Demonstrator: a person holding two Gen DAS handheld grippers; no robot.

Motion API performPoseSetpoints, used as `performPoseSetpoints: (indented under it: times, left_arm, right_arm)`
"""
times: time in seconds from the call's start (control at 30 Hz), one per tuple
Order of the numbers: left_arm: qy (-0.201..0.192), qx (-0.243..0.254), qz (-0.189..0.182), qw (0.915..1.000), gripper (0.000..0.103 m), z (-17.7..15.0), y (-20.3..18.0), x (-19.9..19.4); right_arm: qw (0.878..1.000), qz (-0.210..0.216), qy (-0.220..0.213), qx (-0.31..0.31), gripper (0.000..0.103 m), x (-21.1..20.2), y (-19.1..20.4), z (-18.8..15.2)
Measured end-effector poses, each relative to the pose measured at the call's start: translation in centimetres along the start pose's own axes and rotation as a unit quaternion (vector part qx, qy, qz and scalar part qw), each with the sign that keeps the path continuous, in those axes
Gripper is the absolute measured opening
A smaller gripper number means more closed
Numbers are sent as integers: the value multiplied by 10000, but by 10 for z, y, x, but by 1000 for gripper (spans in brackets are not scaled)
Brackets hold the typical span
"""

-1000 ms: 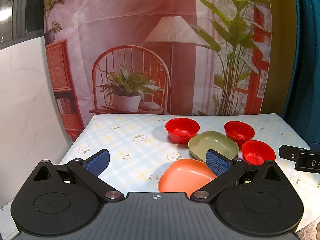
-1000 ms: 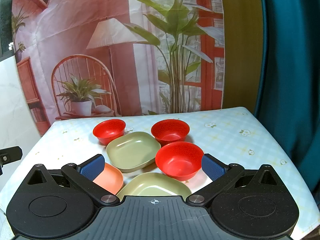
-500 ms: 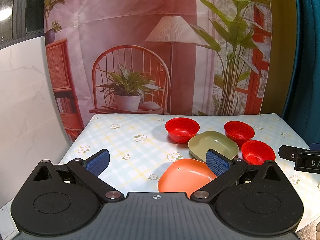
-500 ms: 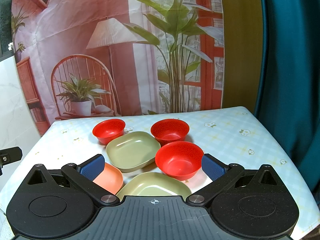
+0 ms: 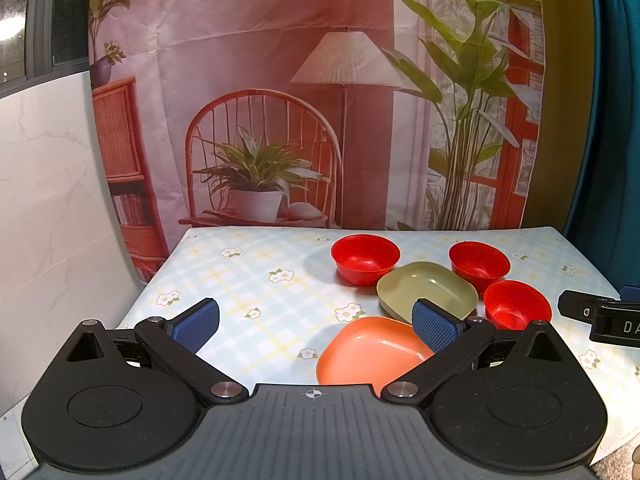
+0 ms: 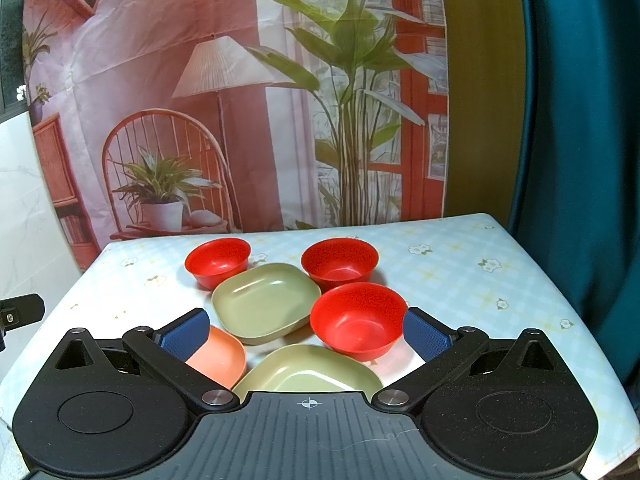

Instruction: Organize plates and bowls

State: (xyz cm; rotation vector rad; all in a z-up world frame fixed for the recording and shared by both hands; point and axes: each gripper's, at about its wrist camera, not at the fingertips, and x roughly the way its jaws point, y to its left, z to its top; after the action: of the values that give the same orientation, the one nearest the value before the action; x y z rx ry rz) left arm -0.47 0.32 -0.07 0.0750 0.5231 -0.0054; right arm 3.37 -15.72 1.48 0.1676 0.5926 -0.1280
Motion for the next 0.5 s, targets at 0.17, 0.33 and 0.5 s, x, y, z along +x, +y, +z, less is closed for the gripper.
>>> performPoseSetpoints:
  times: [0.17, 0.33, 0.5]
  left_arm:
    - [18, 1, -17, 10000, 103, -1, 1, 1]
    - [115, -74, -24, 9999, 103, -2, 1, 6]
    - [333, -169, -176, 9991, 103, -5, -1, 21]
  right_arm:
    - [10000, 51, -11, 56, 103, 0, -2, -1]
    - [9996, 161, -77, 225, 103, 3, -10, -2]
    - [9981, 390, -197, 434, 103, 11, -27, -1]
